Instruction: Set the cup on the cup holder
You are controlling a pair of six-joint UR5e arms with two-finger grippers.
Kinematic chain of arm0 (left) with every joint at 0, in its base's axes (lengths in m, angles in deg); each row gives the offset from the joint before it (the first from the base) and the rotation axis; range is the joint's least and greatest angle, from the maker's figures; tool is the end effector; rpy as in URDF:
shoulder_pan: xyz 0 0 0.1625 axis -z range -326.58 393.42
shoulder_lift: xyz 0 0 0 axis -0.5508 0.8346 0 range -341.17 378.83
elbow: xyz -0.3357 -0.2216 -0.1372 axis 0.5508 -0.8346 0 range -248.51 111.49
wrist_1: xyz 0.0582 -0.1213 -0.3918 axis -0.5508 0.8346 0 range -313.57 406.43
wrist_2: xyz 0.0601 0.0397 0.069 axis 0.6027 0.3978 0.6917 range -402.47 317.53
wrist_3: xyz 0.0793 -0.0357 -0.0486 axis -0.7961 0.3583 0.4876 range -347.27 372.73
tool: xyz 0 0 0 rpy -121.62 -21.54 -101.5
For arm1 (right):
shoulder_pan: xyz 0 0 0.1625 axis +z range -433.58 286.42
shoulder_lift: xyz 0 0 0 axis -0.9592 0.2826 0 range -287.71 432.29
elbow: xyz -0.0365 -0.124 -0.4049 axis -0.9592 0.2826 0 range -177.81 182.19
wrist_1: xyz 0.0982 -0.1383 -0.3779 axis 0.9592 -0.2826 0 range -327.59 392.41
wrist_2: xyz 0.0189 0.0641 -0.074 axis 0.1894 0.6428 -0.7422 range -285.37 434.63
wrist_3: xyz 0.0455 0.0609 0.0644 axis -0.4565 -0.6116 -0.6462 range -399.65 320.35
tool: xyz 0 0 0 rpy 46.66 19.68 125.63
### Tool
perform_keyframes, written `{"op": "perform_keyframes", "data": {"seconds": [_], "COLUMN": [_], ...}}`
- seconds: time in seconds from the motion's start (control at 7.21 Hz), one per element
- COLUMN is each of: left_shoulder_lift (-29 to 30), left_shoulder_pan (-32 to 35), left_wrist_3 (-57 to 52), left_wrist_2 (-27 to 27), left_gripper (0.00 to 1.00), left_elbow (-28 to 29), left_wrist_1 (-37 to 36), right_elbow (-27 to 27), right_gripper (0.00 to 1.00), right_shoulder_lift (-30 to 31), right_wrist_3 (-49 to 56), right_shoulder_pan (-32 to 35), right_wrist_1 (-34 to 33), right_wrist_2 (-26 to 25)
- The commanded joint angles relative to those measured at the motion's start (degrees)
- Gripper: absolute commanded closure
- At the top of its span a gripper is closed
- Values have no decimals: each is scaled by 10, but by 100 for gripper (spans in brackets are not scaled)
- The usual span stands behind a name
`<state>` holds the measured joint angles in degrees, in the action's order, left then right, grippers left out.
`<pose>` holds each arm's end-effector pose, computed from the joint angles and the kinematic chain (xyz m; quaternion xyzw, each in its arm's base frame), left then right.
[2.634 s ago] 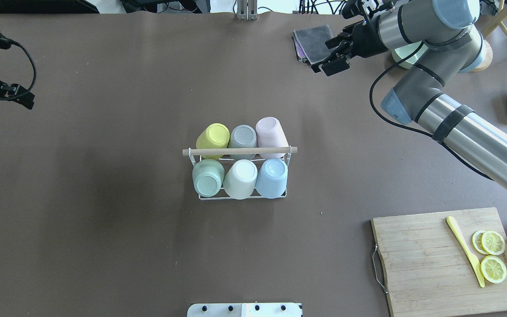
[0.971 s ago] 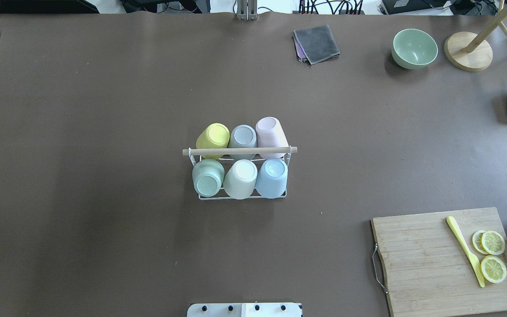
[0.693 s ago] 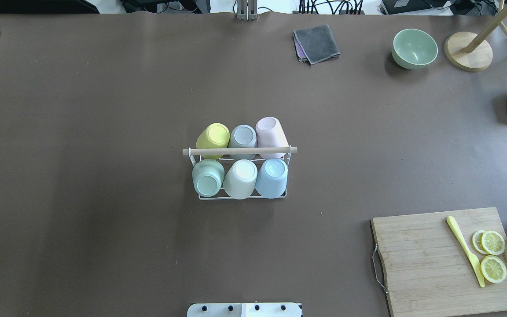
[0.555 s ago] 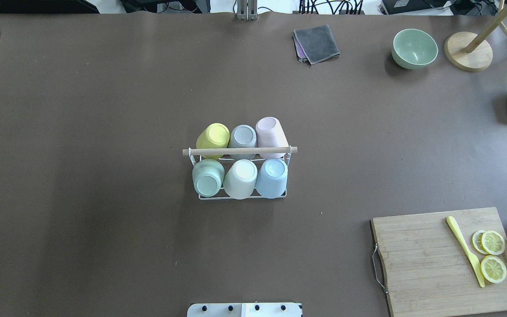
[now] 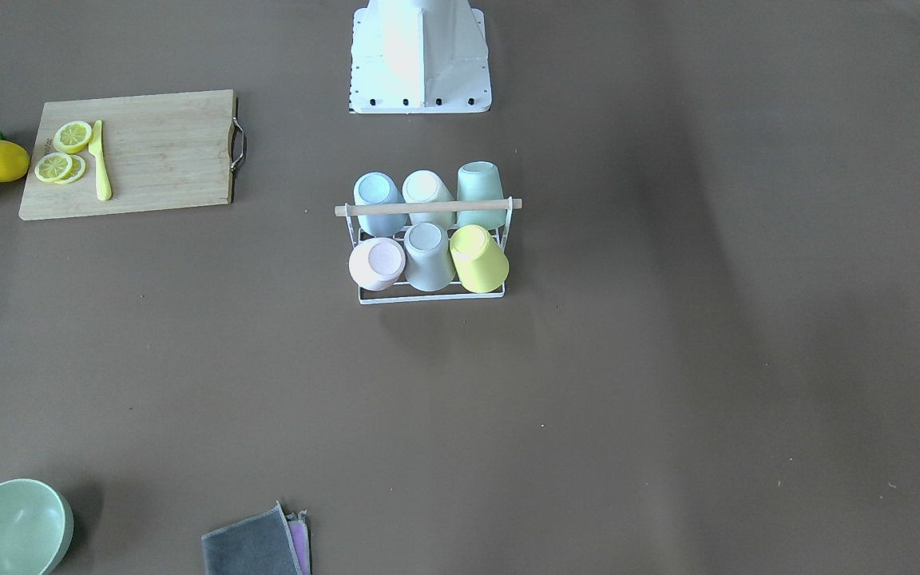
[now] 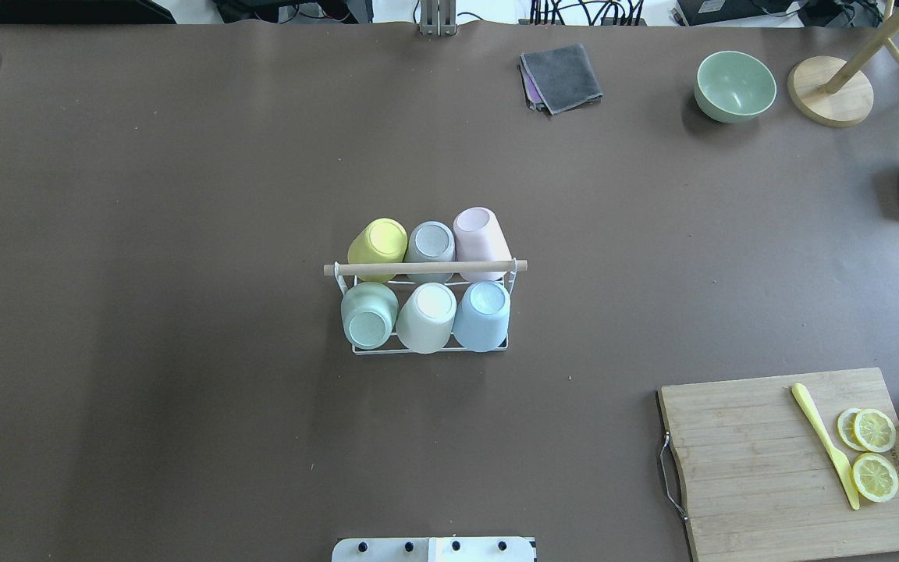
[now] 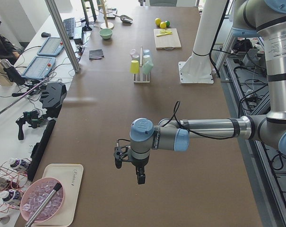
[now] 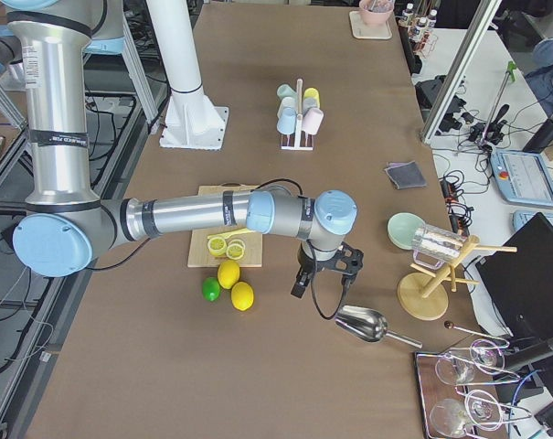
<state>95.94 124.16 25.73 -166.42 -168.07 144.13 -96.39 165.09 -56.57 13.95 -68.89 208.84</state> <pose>-0.0829 -0.4014 0.6743 0.0051 0.2940 -0.1032 0.9502 0.0439 -0.4641 0.6281 -0.1072 -0.3630 0.1344 0.9158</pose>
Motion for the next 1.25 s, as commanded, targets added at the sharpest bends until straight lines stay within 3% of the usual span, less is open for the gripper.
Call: {"op": "perform_keyframes", "data": {"seconds": [0.0,1.11], "left_shoulder_lift": [7,8], "left_shoulder_pan": [-15,-16], "left_wrist_3": [-1,4], "left_wrist_2": [28,19], "left_gripper": [2,2], "left_elbow": [9,7], "left_wrist_1": [0,-1], "right_elbow": [1,4], "right_gripper": [0,0], "right_shoulder_lift": [54,54], "right_wrist_3": [43,43], "right_shoulder_pan": [5,11], "right_wrist_1": [92,99], "right_wrist_2": [-18,-25]}}
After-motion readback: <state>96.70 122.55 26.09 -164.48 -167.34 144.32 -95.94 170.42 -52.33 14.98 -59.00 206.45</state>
